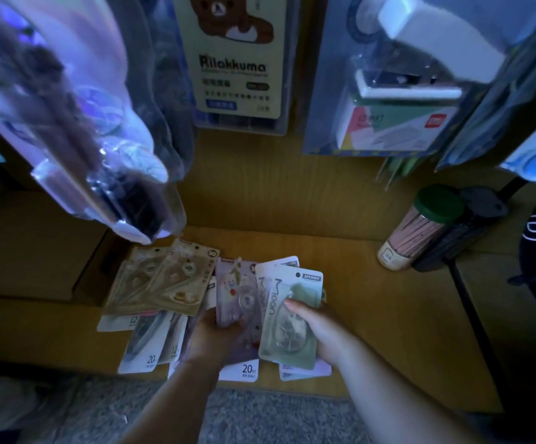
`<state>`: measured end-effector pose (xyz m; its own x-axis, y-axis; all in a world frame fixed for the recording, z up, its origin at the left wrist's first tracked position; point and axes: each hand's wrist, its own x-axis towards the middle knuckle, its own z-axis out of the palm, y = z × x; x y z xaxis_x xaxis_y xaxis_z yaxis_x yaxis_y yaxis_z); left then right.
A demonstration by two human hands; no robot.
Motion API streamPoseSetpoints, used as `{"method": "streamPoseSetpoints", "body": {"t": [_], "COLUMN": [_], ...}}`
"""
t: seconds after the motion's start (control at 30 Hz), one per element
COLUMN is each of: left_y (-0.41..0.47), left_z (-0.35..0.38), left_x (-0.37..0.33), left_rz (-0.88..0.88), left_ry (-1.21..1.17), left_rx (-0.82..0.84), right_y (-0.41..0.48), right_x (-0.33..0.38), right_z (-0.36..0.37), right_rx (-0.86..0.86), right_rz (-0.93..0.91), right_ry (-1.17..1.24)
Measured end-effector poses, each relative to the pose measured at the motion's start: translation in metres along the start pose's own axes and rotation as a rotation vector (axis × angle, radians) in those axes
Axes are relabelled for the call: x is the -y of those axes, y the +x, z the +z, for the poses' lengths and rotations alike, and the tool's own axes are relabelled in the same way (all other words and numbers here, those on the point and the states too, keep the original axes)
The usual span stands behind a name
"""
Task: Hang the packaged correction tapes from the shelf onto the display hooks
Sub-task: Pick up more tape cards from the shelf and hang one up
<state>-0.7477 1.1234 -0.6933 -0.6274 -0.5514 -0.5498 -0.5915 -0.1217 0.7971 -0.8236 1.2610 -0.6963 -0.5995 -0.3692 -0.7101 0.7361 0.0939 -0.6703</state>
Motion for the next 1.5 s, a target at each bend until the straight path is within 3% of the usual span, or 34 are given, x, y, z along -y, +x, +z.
{"method": "streamPoseSetpoints", "body": {"t": [0.13,0.23,0.33,0.53,0.73,0.87,1.07,1.2,1.37,1.5], "left_y": [-0.004,-0.029,-0.069,-0.178,-0.271,-0.308,-0.337,-0.366,-0.397,-0.399], "left_z": [-0.012,-0.016,-0.02,-0.052,-0.081,-0.088,-0.094,-0.096,-0.097,-0.095], "left_x": [-0.006,-0.029,-0.056,-0.091,-0.074,-0.111,-0.17,-0.205,-0.242,-0.261], "left_rz": [0.187,0.352,0.406,0.545,0.594,0.676,0.76,0.768,0.879,0.835], "left_ry": [-0.085,-0.073,0.039,-0.082,-0.195,-0.291,-0.365,-0.46,-0.497,-0.451], "left_rx": [0.026,0.146,0.172,0.139,0.048,-0.021,0.078,0.149,0.19,0.266], "right_y": [-0.019,-0.048,-0.088,-0.198,-0.287,-0.335,-0.402,-0.434,-0.456,-0.462], "right_x": [0.011,0.029,0.048,0.065,0.043,0.06,0.112,0.138,0.165,0.18], "right_z": [-0.008,-0.013,-0.008,0.007,0.027,0.045,0.053,0.052,0.047,0.042], "right_rx": [-0.018,0.026,0.066,0.169,0.274,0.2,0.09,0.105,0.111,0.123], "right_rz": [-0.048,-0.122,-0.209,-0.348,-0.405,-0.541,-0.75,-0.873,-0.926,-0.955], "right_ry": [0.055,0.106,0.088,0.019,-0.116,-0.151,-0.161,-0.142,-0.134,-0.116]}}
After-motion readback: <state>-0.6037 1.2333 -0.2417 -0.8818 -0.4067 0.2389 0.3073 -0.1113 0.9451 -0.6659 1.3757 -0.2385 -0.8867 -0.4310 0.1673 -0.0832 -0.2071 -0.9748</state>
